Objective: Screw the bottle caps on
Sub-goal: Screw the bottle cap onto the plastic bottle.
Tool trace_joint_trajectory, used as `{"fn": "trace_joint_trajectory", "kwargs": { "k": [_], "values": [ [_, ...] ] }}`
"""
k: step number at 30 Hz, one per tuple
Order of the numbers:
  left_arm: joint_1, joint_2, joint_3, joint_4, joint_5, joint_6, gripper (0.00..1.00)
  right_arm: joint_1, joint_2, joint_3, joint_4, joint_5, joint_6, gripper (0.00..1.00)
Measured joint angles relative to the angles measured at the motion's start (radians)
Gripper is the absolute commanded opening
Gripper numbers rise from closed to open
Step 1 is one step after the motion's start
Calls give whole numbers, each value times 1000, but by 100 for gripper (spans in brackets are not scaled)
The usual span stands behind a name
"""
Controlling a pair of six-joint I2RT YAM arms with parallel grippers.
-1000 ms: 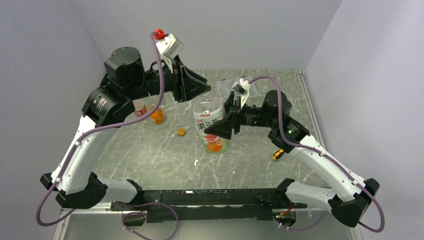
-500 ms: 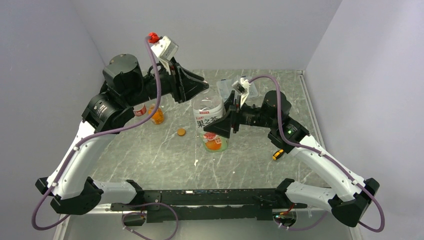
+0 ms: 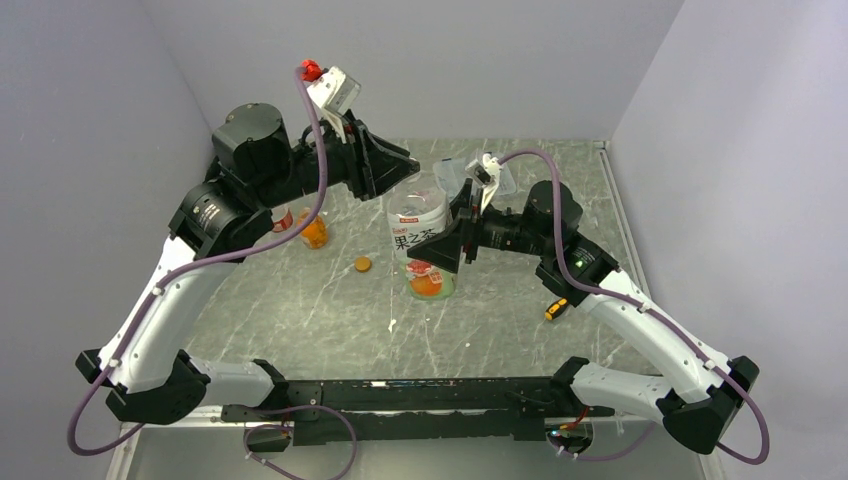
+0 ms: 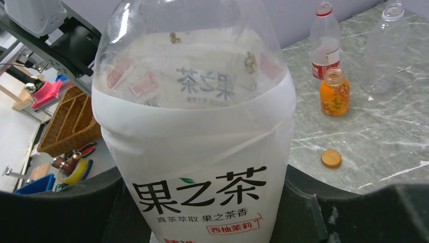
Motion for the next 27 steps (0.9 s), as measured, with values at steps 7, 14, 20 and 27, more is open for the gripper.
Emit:
{"fn": "trace_joint_trajectory", "kwargs": {
  "k": [7,14,20,27],
  "values": [
    [0,11,22,-23,-8,0,21,0,0,0,-5,14,-21,24],
    [0,43,70,-56,-12,2,26,0,1,0,-4,37,-37,25],
    [0,65,100,-75,-14,9,29,-2,2,1,-5,49,-52,25],
    [0,84,125,-92,-23,13,33,-2,5,2,-5,61,-56,25]
  ]
}}
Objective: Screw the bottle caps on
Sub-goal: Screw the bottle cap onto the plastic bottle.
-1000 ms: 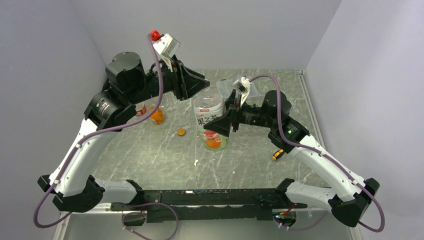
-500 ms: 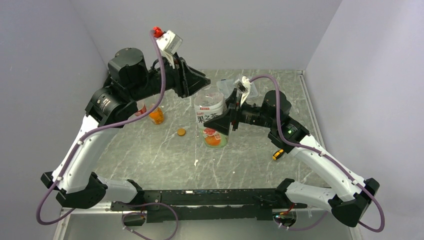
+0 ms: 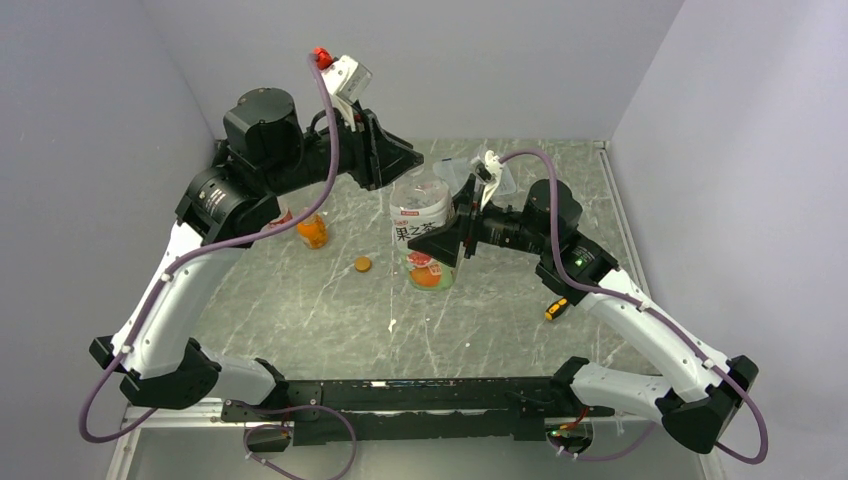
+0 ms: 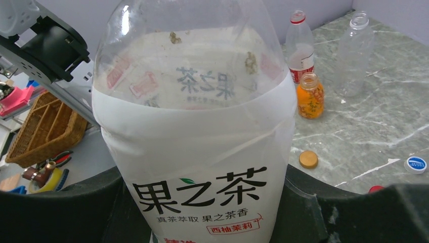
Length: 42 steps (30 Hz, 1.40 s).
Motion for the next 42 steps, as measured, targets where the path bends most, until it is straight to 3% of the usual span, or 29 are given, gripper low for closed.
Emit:
{"fn": "trace_joint_trajectory", "kwargs": {
  "k": [42],
  "values": [
    [0,-28,-22,21,-32,22,43,8,37,42,1,26,-32,25]
  ]
}}
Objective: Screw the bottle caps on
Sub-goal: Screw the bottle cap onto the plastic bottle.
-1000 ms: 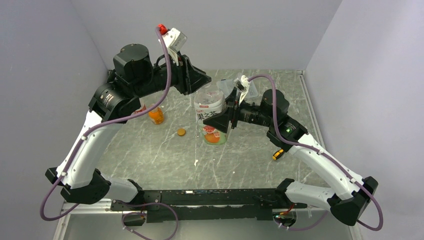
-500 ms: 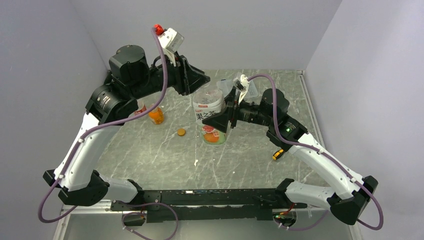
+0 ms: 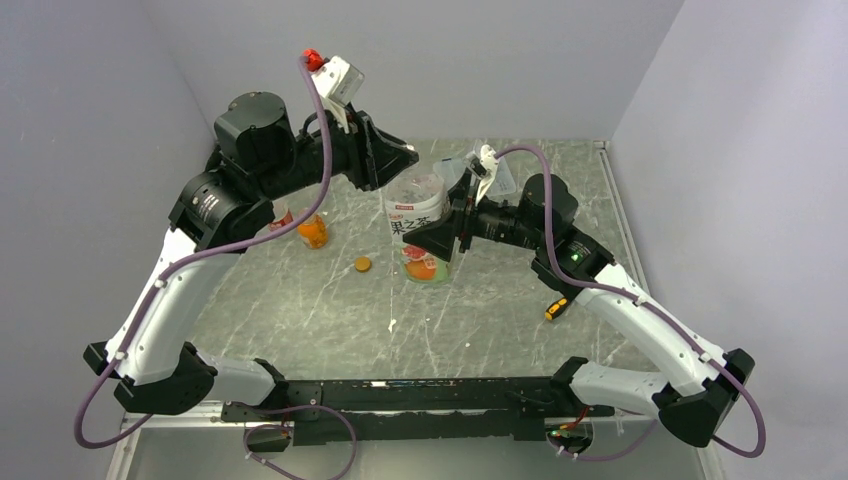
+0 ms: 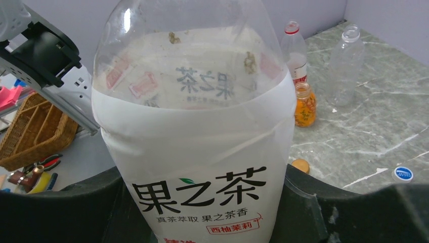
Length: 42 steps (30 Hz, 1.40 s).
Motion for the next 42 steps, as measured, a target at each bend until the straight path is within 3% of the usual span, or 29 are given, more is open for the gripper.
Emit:
{"fn": "trace_joint_trajectory", "kwargs": {
  "k": [42],
  "values": [
    [2,23,48,-65,-2,28,51,0,32,13,53,-12,1,25]
  ]
}}
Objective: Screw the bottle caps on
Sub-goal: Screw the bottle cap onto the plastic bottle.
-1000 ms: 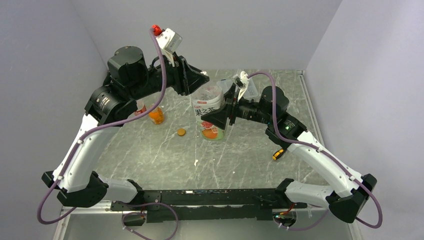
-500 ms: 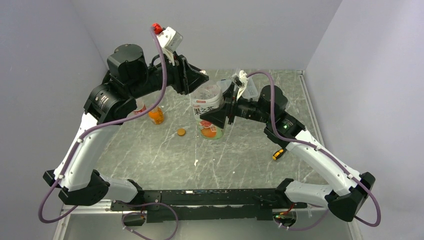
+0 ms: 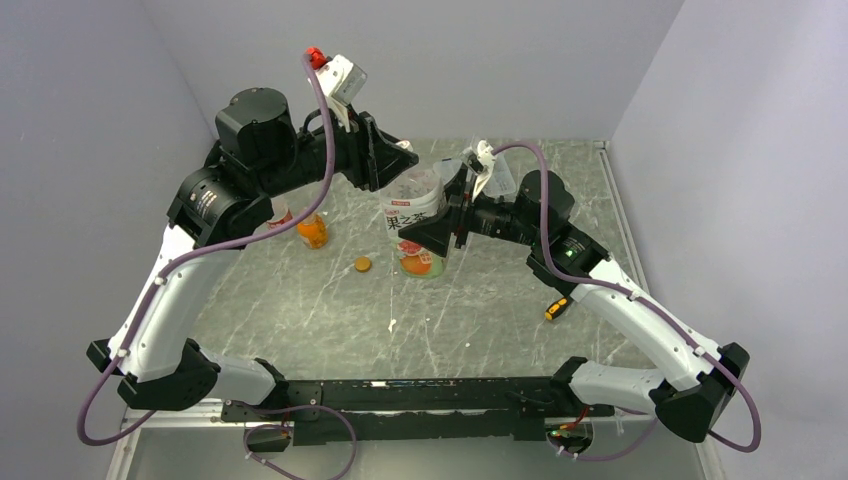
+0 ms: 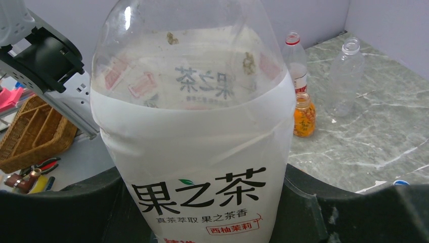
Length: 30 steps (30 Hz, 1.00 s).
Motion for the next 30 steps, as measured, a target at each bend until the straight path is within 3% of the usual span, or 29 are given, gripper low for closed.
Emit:
{"fn": "trace_joint_trajectory", "kwargs": {
  "k": [30],
  "values": [
    [0,4,19,5,-53,-2,71,0,0,0,8,-1,-1,25]
  ]
}}
